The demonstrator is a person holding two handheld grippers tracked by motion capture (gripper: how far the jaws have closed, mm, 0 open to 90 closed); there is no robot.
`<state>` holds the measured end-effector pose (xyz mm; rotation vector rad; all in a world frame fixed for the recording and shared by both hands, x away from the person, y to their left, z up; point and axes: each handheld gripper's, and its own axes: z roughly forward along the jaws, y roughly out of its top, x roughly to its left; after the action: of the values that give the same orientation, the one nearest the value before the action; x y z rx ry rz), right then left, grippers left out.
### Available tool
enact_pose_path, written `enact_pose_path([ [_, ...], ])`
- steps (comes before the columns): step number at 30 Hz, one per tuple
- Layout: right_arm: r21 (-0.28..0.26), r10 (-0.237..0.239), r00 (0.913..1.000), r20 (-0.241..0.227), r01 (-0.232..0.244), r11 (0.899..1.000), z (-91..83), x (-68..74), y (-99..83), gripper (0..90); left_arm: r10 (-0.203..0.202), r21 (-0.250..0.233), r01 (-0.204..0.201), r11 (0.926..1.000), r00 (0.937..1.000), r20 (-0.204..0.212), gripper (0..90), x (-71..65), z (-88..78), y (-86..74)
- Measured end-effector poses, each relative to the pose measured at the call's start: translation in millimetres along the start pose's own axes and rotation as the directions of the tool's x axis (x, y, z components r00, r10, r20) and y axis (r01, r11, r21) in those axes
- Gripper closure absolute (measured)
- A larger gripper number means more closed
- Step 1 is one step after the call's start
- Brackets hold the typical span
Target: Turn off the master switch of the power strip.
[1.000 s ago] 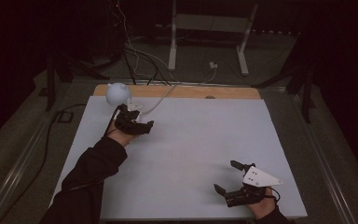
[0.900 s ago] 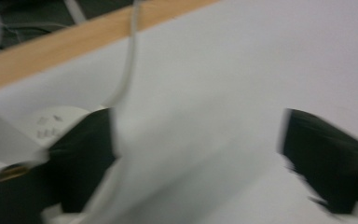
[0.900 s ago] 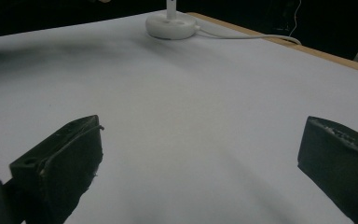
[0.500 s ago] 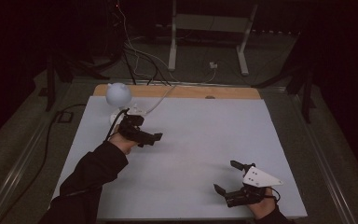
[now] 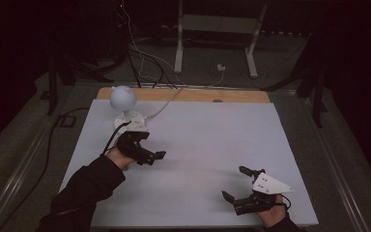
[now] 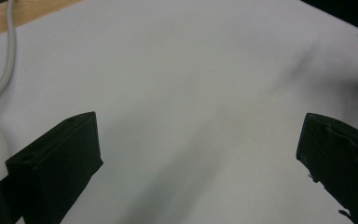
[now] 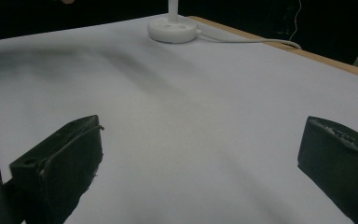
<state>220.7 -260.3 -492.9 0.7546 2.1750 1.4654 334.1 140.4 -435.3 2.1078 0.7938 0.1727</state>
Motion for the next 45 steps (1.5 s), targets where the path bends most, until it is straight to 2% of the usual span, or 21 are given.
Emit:
enact_pose_path([
  [9, 0.003, 0.002, 1.0000, -0.002, -0.002, 1.000, 1.3, 0.7, 0.2, 0.0, 0.004, 0.020, -0.005, 0.9998, 0.9998, 0.019, 0.3, -9.8, -7.2, -24.2],
  [11, 0.003, 0.001, 1.0000, -0.003, 0.000, 1.000, 1.3, 1.0, 0.2, 0.0, 0.014, 0.024, -0.014, 0.9996, 0.9999, 0.003, 0.3, -13.0, -7.3, -29.6],
  [19, 0.006, 0.004, 1.0000, -0.005, -0.004, 1.000, 1.3, 1.3, 0.0, 0.0, 0.029, 0.035, -0.031, 0.9989, 0.9986, 0.043, 0.3, -19.6, -11.3, -50.9],
  [28, 0.008, 0.000, 1.0000, -0.005, 0.000, 1.000, 1.5, 1.6, 0.0, 0.0, 0.032, 0.064, -0.033, 0.9974, 0.9994, 0.009, 0.3, -18.9, -15.8, -80.6],
  [35, 0.007, -0.002, 1.0000, -0.002, 0.002, 1.000, 1.2, 1.5, 0.4, 0.0, 0.024, 0.075, -0.024, 0.9969, 0.9997, -0.002, 0.4, -17.5, -20.6, -99.4],
  [39, 0.007, -0.001, 1.0000, -0.002, 0.001, 1.000, 0.4, 1.5, 0.2, 0.0, 0.007, 0.085, -0.006, 0.9964, 0.9999, -0.012, 0.3, -15.8, -25.2, -111.3],
  [43, 0.007, -0.001, 1.0000, -0.002, 0.001, 1.000, 0.6, 1.4, 0.3, 0.0, -0.006, 0.055, 0.008, 0.9985, 0.9992, -0.040, 0.3, -15.4, -32.2, -121.2],
  [45, 0.011, -0.005, 1.0000, -0.004, 0.005, 1.000, 0.9, 1.8, 0.3, 0.0, -0.011, 0.051, 0.013, 0.9986, 0.9991, -0.041, 0.3, -14.8, -35.0, -125.5],
])
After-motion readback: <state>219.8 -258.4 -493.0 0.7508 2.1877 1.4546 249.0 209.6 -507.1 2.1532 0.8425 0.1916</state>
